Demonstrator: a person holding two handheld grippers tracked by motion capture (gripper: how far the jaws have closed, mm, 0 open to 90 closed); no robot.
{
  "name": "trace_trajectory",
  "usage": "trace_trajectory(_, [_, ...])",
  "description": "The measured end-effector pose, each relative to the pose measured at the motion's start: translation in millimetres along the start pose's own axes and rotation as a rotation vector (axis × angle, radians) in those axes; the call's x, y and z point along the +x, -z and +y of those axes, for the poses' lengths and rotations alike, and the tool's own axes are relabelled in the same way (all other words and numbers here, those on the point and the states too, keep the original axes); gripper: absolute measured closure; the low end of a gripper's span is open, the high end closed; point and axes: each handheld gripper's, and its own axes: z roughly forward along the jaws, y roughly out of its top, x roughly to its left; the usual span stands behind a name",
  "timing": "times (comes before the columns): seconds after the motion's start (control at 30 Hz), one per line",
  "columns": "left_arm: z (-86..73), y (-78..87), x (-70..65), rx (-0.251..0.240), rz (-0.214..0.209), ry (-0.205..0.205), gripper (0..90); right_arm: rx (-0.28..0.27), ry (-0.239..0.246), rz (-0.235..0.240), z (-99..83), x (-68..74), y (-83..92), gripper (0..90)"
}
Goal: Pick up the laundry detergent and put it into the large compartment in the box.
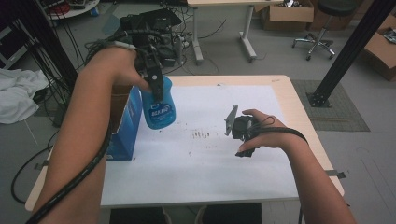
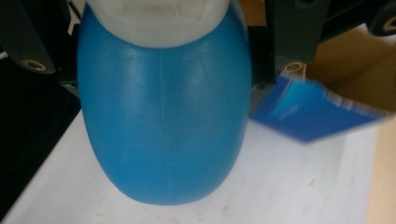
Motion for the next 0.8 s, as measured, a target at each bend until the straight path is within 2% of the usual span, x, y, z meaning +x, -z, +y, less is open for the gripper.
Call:
trace_trajectory(0.03, [0.0,0.0,0.0,0.000,0.000,0.000,38.8,-0.001,0.004,0.000,0.4,-0.3,0.0,16.8])
trace_trajectory(0.07, [-4.3,5.6,1.2,-0.012,0.022,0.062,38.8,0.000,0.011,0.000,1.0,-0.6,-0.2,16.8])
trace_trajectory(0.1, [-11.3,13.3,5.4,-0.026,0.036,0.146,38.8,0.000,0.013,-0.001,1.3,-0.4,-0.5,16.8])
trace_trajectory(0.13, [-11.3,13.3,5.4,-0.026,0.036,0.146,38.8,0.000,0.013,-0.001,1.3,-0.4,-0.5,16.8])
trace_trajectory(0.2, [-21.3,22.8,10.3,-0.039,0.027,0.247,38.8,0.000,0.020,0.001,1.7,-0.4,-0.9,16.8])
trace_trajectory(0.3, [-33.6,36.1,14.5,-0.057,0.011,0.358,38.8,-0.006,0.028,-0.003,2.0,-0.1,0.3,16.8])
trace_trajectory(0.33, [-36.0,39.0,15.1,-0.058,0.008,0.375,38.8,-0.006,0.028,-0.003,2.0,-0.1,0.3,16.8])
trace_trajectory(0.43, [-44.4,48.8,17.1,-0.077,-0.011,0.465,38.8,-0.008,0.029,-0.006,1.5,0.1,1.8,16.8])
trace_trajectory(0.5, [-48.8,54.4,18.0,-0.092,-0.019,0.500,38.8,-0.009,0.028,-0.008,1.0,0.5,2.9,16.8])
trace_trajectory(0.57, [-54.5,60.2,20.6,-0.106,-0.043,0.569,38.8,-0.010,0.026,-0.011,0.3,1.0,4.7,16.8])
trace_trajectory(0.7, [-60.8,65.8,23.3,-0.088,-0.048,0.635,38.8,-0.005,0.026,-0.013,0.2,1.8,5.5,16.9])
trace_trajectory(0.8, [-67.8,68.5,27.5,-0.054,-0.033,0.713,38.8,-0.003,0.028,-0.014,0.4,1.9,5.7,16.8])
